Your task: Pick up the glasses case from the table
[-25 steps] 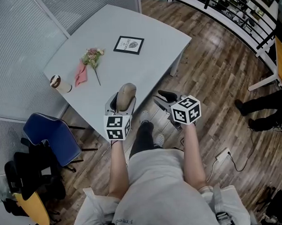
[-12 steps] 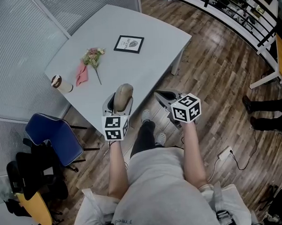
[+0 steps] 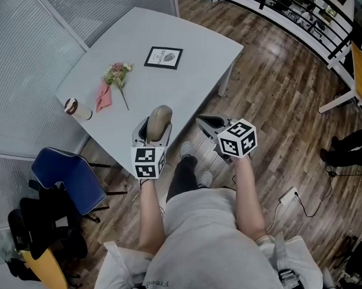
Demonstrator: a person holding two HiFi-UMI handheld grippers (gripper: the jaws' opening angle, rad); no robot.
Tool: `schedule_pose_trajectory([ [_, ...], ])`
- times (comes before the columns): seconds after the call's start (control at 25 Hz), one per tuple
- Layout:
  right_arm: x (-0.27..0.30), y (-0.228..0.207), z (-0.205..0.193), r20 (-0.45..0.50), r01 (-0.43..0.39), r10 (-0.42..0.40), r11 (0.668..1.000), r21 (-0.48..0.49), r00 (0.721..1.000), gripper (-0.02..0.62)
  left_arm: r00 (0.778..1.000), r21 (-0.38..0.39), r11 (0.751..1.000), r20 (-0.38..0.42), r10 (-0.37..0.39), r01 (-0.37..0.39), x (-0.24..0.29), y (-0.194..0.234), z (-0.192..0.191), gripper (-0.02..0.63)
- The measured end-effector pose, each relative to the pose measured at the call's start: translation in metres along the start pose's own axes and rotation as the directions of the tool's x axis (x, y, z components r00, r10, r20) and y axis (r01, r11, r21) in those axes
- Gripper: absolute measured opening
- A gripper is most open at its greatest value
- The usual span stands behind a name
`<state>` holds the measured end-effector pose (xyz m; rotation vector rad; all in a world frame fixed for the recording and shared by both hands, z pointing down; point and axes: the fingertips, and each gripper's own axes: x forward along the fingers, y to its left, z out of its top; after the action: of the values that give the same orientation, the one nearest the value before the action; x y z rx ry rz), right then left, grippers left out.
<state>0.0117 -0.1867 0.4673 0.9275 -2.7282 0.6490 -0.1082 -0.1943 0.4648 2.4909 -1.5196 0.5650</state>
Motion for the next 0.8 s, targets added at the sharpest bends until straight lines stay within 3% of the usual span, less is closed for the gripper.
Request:
schedule_pose_trajectory([
  [0.8, -0.008, -0.012, 0.001, 0.002, 0.009, -0.009, 1.000, 0.004, 1.000, -0.003, 1.000, -0.011, 1.000, 0.001, 0.000, 0.000, 0.011, -0.007, 0.002, 0.279],
])
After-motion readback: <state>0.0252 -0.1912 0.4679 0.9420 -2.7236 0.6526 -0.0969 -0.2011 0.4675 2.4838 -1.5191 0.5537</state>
